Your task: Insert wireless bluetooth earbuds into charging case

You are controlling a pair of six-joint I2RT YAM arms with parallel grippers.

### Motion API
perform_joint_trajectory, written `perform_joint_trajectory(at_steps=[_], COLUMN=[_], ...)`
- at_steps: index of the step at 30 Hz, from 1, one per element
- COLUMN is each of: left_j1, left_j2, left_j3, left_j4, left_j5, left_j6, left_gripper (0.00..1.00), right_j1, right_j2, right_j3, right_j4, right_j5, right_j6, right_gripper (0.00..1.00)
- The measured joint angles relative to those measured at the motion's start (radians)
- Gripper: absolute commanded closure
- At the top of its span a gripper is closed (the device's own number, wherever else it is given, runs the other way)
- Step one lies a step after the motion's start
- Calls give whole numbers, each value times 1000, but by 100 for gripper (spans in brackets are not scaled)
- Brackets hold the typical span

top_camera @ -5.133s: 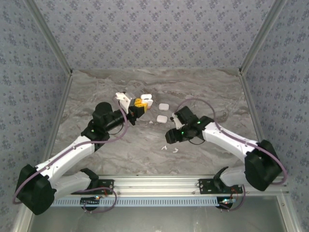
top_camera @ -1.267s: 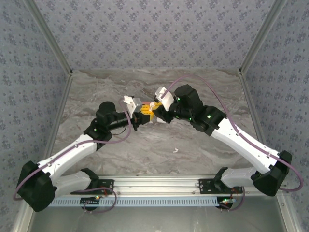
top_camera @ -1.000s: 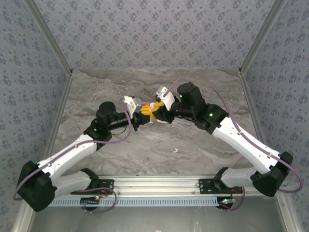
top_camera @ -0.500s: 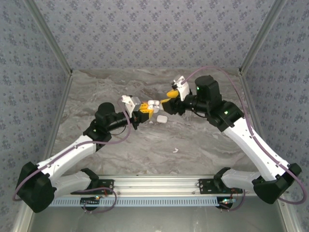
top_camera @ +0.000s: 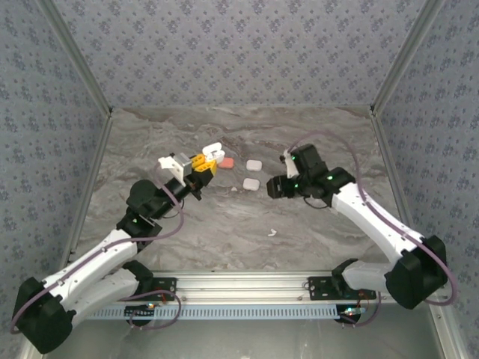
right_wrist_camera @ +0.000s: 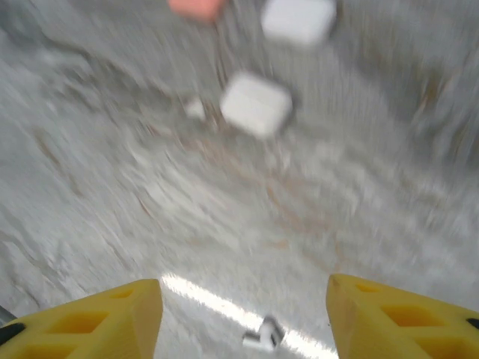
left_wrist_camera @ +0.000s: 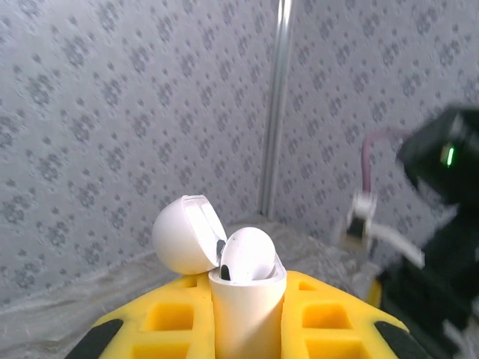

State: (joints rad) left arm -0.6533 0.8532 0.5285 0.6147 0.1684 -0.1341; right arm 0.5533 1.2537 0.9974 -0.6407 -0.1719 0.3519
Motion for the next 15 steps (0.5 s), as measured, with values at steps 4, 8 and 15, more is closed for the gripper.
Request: perform_joint_trajectory(at_steps=[4,8,15], left_j1=[0,0,0], left_j2=[-16,-16,-16], left_j3=[-13,-14,-14], left_j4=[29,34,34], left_j5=[-35,-50,-54], left_j6=[-17,-24,-28], left_gripper=[100,100,100], right_j1=[81,134,187], right_j2=[73,140,245], right_j3=[-84,-108,-103], right_j4=[-20,-34,-35], right_j5=[2,29,130], right_j6=[56,79,81], right_gripper=[29,23,19])
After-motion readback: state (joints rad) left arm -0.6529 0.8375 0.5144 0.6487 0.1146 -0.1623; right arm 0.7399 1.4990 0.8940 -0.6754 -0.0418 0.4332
